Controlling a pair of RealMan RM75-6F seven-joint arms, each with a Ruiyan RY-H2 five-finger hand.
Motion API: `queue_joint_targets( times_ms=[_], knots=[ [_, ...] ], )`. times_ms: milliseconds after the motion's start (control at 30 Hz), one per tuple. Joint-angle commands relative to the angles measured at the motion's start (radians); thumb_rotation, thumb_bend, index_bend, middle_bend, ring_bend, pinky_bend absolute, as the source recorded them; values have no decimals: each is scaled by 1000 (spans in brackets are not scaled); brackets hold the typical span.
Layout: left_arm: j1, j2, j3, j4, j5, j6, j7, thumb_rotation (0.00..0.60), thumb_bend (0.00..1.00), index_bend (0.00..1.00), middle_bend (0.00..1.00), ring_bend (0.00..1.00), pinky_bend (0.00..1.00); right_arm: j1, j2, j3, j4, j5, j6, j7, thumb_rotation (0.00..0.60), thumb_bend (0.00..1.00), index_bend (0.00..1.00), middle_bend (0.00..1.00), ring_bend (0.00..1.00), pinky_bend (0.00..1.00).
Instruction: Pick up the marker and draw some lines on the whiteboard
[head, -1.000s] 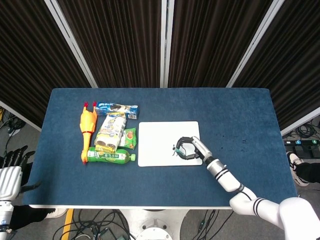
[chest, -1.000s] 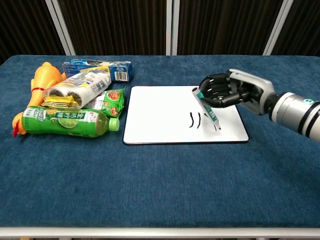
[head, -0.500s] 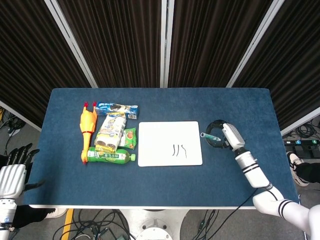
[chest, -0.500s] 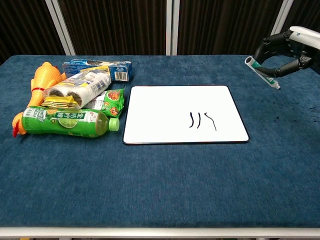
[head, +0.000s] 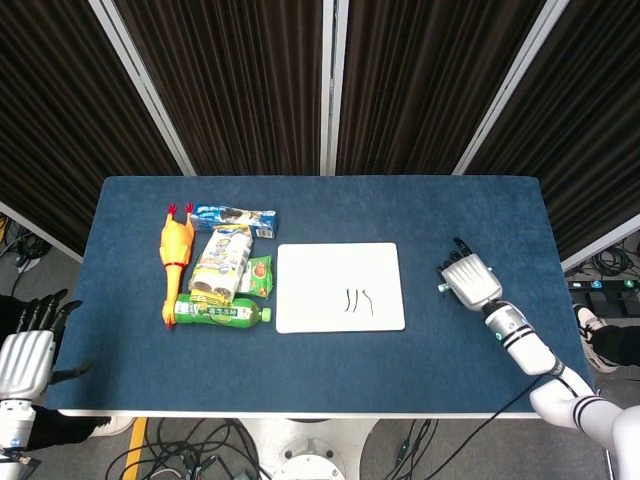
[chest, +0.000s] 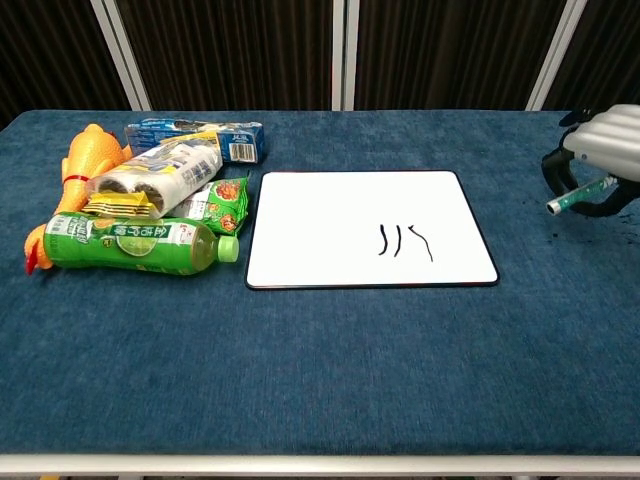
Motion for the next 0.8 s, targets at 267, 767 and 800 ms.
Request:
queue_joint_targets(
  times_ms=[267, 767, 800],
  knots=[
    [0, -6, 0, 12, -2, -2, -13, 600, 30, 163, 40, 28, 12, -52, -53, -8, 30, 52, -29, -161, 600, 489, 116, 271, 40, 0],
    [-9, -35, -4, 22, 30, 21, 14, 600, 30, 163, 40, 28, 9, -407, 360, 43, -641, 119, 506, -36, 600, 471, 107, 285, 98, 0],
    [-10, -39, -5, 23, 31, 22, 14, 600, 30, 163, 40, 28, 9, -430, 365, 41, -648, 113, 545, -47, 600, 470, 122, 292, 102, 0]
  ],
)
